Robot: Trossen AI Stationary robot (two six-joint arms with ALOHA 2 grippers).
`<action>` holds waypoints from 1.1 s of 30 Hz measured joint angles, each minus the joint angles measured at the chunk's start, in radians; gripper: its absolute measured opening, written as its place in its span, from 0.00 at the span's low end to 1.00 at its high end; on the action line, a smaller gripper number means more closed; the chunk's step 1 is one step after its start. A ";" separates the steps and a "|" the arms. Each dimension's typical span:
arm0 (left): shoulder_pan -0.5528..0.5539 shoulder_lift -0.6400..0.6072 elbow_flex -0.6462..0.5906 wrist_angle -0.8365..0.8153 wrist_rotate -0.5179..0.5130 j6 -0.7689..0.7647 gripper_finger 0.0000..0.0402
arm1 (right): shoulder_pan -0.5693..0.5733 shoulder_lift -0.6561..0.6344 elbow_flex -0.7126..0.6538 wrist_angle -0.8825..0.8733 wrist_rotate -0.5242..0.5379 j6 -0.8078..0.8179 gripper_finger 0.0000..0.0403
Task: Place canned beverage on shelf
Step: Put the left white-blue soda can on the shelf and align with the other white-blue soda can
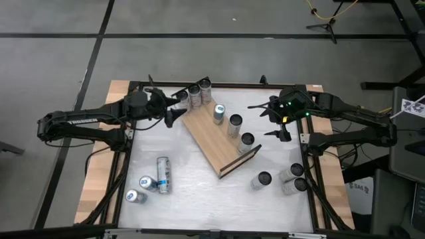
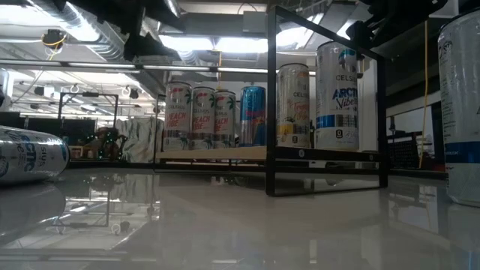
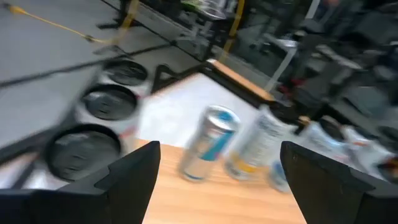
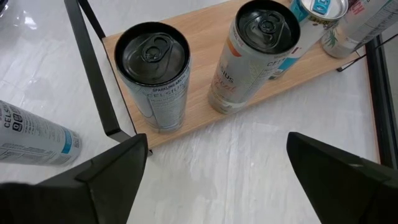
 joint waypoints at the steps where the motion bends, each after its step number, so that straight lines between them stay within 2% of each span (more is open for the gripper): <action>1: -0.007 -0.005 0.000 0.000 0.017 -0.011 0.81 | 0.000 0.000 0.000 0.000 0.000 0.000 0.94; 8: -0.047 -0.010 0.000 -0.002 0.159 -0.014 0.81 | 0.000 0.000 0.000 0.000 0.000 0.000 0.94; 22: -0.113 0.000 0.000 -0.006 0.161 0.048 0.82 | 0.000 0.000 0.000 0.000 0.000 0.000 0.94; 27: -0.138 -0.001 0.000 -0.005 0.200 0.066 0.88 | 0.000 0.000 0.000 0.000 0.000 0.000 0.94; 33: -0.167 -0.001 0.000 -0.004 0.194 0.068 0.96 | 0.000 0.000 0.000 0.000 0.000 0.000 0.94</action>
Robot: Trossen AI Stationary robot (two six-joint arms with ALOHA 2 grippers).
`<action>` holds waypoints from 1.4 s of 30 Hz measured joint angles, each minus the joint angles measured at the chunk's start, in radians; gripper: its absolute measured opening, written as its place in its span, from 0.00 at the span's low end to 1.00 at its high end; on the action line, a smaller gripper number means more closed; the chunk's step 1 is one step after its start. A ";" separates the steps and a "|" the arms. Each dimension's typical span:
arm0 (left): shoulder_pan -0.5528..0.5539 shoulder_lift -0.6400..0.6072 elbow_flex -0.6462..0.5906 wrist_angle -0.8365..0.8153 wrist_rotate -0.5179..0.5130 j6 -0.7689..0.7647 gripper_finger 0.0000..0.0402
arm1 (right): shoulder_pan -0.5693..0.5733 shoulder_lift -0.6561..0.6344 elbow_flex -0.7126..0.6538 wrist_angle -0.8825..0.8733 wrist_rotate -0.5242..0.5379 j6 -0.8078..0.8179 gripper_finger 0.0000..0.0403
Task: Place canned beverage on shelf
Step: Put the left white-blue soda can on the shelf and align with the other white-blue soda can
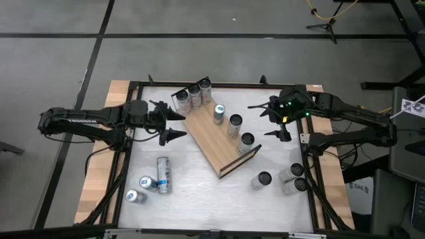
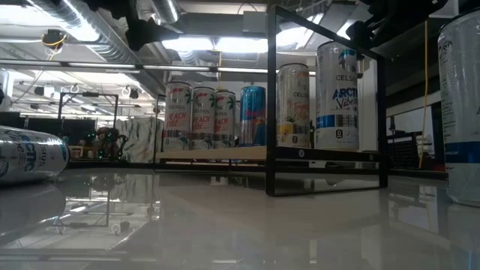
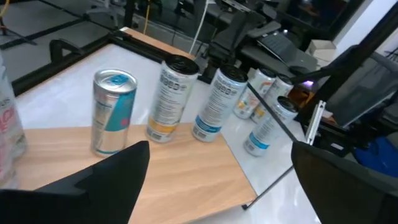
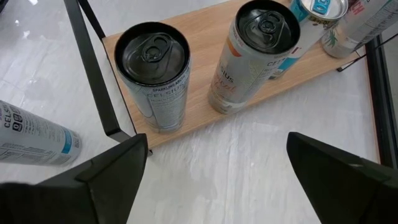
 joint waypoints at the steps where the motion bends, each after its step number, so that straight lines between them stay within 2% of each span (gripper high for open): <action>1: -0.005 0.000 0.000 0.004 0.001 -0.011 0.97 | 0.000 0.000 0.000 0.000 0.000 0.000 0.94; 5: -0.021 0.000 0.000 0.050 0.030 -0.124 0.97 | 0.000 0.000 0.000 0.000 0.000 0.000 0.94; 8: -0.044 0.000 0.000 0.082 0.054 -0.126 0.97 | 0.000 0.000 0.000 0.000 0.000 0.000 0.94; 13: -0.081 0.000 0.000 0.055 -0.028 -0.213 0.97 | 0.000 0.000 0.000 0.000 0.000 0.000 0.94; 20: -0.145 0.000 0.005 -0.004 -0.063 -0.319 0.97 | 0.000 0.000 0.000 0.000 0.000 0.000 0.94; 23: -0.179 0.016 0.078 -0.116 -0.113 -0.320 0.97 | 0.000 0.000 0.000 0.000 0.000 0.000 0.94; 26: -0.214 0.064 0.211 -0.296 -0.189 -0.318 0.97 | 0.000 0.000 0.000 0.000 0.000 0.000 0.94; 33: -0.269 0.281 0.553 -0.705 -0.282 -0.374 0.97 | 0.000 0.000 0.000 0.000 0.000 0.000 0.94; 38: -0.283 0.481 0.737 -1.033 -0.264 -0.584 0.97 | 0.000 0.000 0.000 0.000 0.000 0.000 0.94; 42: -0.288 0.604 0.798 -1.185 -0.178 -0.757 0.97 | 0.000 0.000 0.000 0.000 0.000 0.000 0.94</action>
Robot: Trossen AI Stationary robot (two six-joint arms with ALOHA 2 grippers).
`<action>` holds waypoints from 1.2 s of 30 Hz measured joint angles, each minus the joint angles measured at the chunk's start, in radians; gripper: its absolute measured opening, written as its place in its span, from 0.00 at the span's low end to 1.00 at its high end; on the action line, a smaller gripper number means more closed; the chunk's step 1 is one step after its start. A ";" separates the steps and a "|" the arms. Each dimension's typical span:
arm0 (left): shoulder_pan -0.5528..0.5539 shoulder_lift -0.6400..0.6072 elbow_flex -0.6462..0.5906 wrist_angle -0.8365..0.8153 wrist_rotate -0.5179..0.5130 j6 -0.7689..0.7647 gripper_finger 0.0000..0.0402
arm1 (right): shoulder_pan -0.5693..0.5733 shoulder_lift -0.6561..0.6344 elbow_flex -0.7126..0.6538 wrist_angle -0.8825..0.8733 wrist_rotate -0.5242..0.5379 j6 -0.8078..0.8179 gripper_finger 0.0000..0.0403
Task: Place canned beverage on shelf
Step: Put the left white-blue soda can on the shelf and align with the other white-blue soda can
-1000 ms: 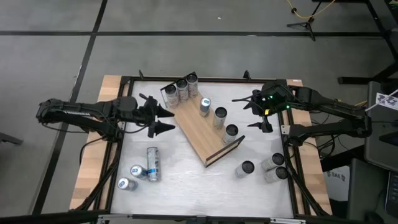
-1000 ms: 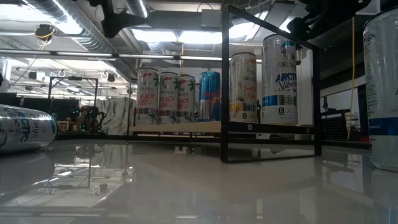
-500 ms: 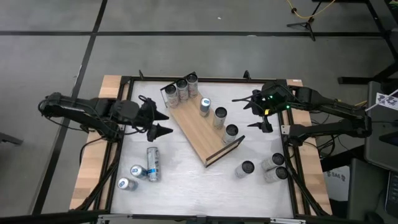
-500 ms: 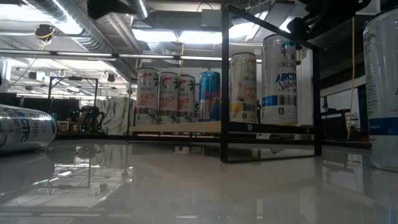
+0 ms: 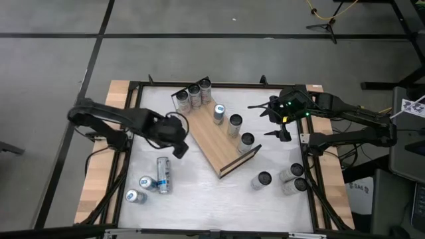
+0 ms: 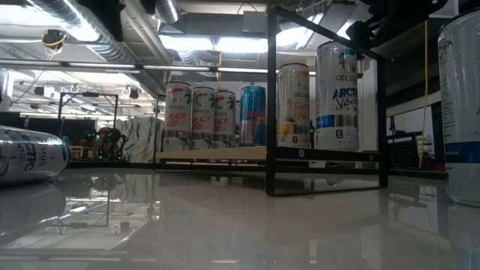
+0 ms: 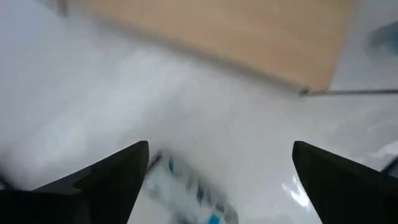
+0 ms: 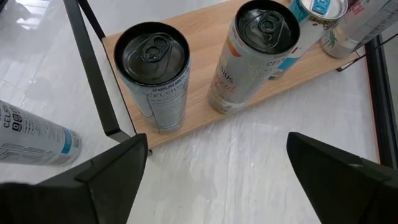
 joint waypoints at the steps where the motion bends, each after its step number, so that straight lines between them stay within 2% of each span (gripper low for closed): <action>1: 0.000 0.022 0.001 -0.011 0.026 -0.033 0.97 | 0.000 0.000 0.000 0.000 0.000 0.000 0.94; 7: -0.021 0.128 0.001 -0.032 0.138 -0.116 0.97 | 0.000 0.000 0.000 0.000 0.000 0.000 0.94; 16: -0.076 0.197 -0.009 -0.064 0.138 -0.261 0.97 | 0.000 0.000 0.000 0.000 0.000 0.000 0.94; 23: -0.130 0.194 -0.129 -0.053 0.171 -0.396 0.97 | 0.000 0.000 0.000 0.000 0.000 0.000 0.94; 36: -0.128 0.192 -0.355 0.103 0.204 -0.399 0.97 | 0.000 0.000 0.000 0.000 0.000 0.000 0.94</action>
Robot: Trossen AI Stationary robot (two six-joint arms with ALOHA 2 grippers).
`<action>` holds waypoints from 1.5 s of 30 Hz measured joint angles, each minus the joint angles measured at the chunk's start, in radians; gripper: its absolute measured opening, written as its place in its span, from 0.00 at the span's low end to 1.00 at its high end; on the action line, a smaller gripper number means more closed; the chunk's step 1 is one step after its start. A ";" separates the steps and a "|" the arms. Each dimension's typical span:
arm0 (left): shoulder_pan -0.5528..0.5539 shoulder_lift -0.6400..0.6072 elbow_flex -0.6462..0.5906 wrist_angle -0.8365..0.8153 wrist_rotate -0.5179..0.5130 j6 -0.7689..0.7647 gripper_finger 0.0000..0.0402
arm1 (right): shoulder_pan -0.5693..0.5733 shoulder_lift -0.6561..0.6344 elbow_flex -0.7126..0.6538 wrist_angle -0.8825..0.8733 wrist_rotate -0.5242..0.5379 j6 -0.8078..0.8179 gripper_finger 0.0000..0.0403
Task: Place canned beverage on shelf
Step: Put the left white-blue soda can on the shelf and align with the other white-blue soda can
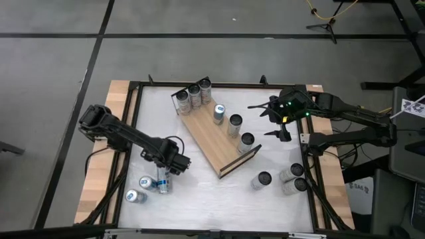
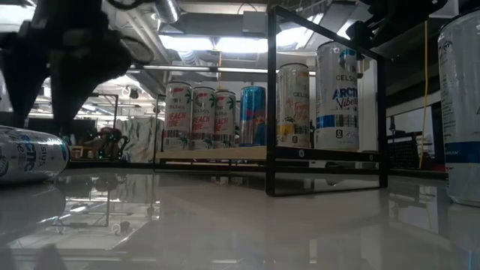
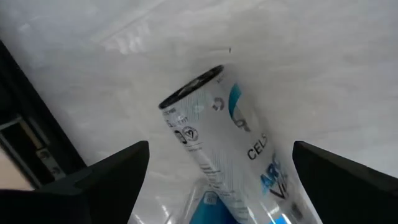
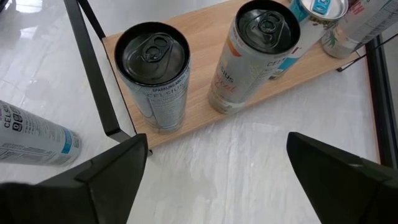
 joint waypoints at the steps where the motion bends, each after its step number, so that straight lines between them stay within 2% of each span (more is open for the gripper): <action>1: -0.001 0.000 -0.017 0.017 0.006 0.000 0.97 | 0.000 0.000 0.000 0.000 0.000 0.000 0.94; 4: 0.000 0.001 -0.047 0.046 -0.002 0.006 0.97 | 0.000 0.000 0.000 0.000 0.000 0.000 0.94; 10: 0.000 0.000 -0.053 0.031 -0.081 0.008 0.97 | 0.000 0.000 0.000 0.000 0.000 0.000 0.94; 28: -0.005 0.000 -0.053 0.036 -0.070 0.000 0.97 | 0.000 0.000 0.000 0.000 0.000 0.000 0.94; 36: -0.005 0.000 -0.054 0.039 -0.071 -0.145 0.97 | 0.000 0.000 0.000 0.000 0.000 0.000 0.94; 45: -0.003 0.001 -0.178 0.181 -0.045 -0.182 0.97 | 0.000 0.000 0.000 0.000 0.000 0.000 0.94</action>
